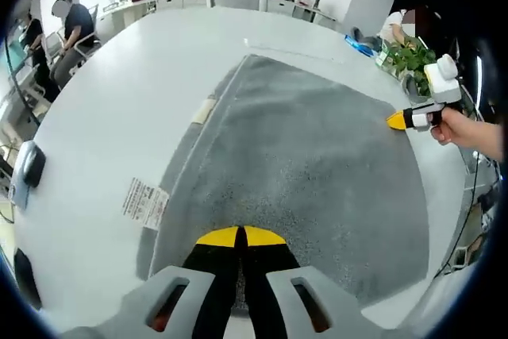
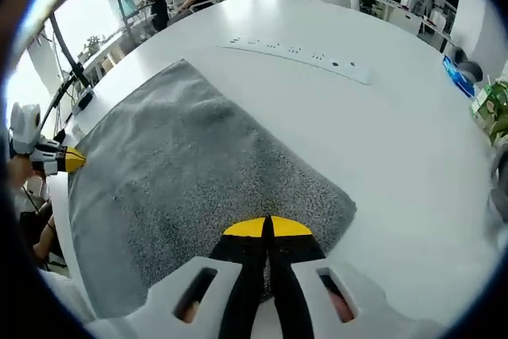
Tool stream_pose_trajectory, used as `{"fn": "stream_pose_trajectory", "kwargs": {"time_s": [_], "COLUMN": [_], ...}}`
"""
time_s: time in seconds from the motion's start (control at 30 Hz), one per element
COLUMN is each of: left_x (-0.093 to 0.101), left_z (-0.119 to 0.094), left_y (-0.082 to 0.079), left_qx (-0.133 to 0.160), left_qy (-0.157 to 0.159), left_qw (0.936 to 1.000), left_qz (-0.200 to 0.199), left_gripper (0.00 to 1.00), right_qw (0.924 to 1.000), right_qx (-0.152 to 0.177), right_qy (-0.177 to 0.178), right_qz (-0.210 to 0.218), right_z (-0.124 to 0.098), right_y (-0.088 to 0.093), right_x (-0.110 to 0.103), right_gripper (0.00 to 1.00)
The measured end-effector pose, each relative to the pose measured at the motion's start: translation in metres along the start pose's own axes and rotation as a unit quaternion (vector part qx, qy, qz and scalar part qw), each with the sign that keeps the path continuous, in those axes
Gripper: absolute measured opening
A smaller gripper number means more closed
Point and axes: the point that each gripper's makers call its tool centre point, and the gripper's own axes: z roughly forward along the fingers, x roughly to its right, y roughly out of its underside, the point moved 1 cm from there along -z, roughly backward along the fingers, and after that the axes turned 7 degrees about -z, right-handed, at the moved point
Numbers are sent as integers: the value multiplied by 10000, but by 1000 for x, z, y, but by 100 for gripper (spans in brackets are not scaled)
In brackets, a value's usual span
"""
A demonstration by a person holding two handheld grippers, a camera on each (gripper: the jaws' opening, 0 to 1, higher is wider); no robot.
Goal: Fold the towel on the table until its edges align and the towel forms a compact rectangular stack.
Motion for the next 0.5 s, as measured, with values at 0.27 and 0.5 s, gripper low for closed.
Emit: {"fn": "stream_pose_trajectory", "kwargs": {"time_s": [0.27,0.5], "left_x": [-1,0], "left_z": [4,10], "left_y": [-6,-16], "left_qx": [-7,-23], "left_qy": [41,69], "left_qw": [10000,9997], "left_qz": [79,252], "left_gripper": [1,1], "right_qw": [9999,9996], "right_qx": [-102,-247], "right_qy": [52,92], "right_qz": [-18,-141], "right_z": [-6,-11], "right_y": [10,20], "right_x": [-1,-1], "right_gripper": [0,0]}}
